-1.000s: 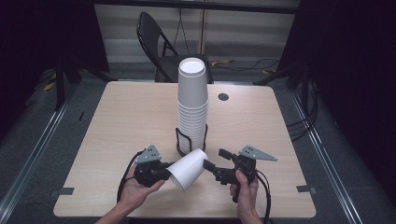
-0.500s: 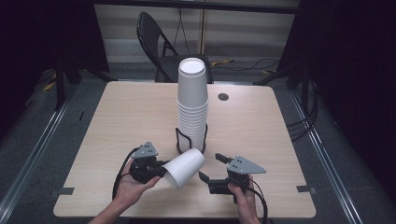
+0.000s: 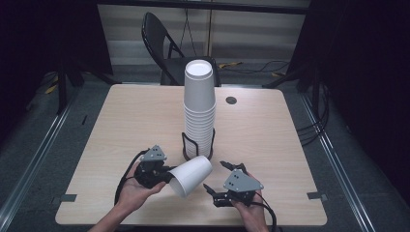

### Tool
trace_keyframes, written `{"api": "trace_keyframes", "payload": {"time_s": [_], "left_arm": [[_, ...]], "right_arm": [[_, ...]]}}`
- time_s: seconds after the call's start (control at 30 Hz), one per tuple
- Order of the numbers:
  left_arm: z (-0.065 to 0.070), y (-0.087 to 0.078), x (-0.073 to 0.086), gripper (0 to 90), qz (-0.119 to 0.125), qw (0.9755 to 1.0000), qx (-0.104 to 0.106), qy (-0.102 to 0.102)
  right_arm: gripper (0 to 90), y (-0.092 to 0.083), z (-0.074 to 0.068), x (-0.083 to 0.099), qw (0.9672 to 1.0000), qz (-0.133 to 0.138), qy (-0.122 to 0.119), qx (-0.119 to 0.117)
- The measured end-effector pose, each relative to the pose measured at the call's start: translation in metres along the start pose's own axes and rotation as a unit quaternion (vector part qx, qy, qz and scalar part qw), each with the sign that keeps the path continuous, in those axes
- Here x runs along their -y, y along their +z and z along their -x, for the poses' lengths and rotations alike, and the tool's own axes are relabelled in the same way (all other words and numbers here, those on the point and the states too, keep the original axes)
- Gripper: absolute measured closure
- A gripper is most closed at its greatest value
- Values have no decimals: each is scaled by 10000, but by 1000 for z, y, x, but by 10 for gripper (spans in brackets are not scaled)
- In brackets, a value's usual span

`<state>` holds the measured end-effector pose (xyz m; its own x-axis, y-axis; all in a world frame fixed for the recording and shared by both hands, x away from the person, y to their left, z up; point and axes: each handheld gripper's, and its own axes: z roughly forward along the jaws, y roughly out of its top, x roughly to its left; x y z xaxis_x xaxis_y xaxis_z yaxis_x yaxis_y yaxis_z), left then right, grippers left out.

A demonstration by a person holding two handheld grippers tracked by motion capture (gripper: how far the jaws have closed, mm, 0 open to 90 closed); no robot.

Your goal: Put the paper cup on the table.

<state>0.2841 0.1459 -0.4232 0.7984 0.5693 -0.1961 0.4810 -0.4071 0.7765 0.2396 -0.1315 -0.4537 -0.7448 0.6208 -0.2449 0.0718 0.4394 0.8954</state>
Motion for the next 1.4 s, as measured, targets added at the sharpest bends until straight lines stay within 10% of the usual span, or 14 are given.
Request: {"api": "trace_keyframes", "payload": {"time_s": [0.47,0.9,1.4], "left_arm": [[-7,0,-10,857,-592,9982,94,-57],[-4,14,-21,859,-1203,9926,164,77],[1,27,-27,865,-1628,9864,193,129]], "right_arm": [[138,3,-11,-2,9958,-300,-836,-216],[137,13,-23,-12,9852,-367,-1653,-263],[77,24,-43,-20,9761,-366,-2067,-556]]}}
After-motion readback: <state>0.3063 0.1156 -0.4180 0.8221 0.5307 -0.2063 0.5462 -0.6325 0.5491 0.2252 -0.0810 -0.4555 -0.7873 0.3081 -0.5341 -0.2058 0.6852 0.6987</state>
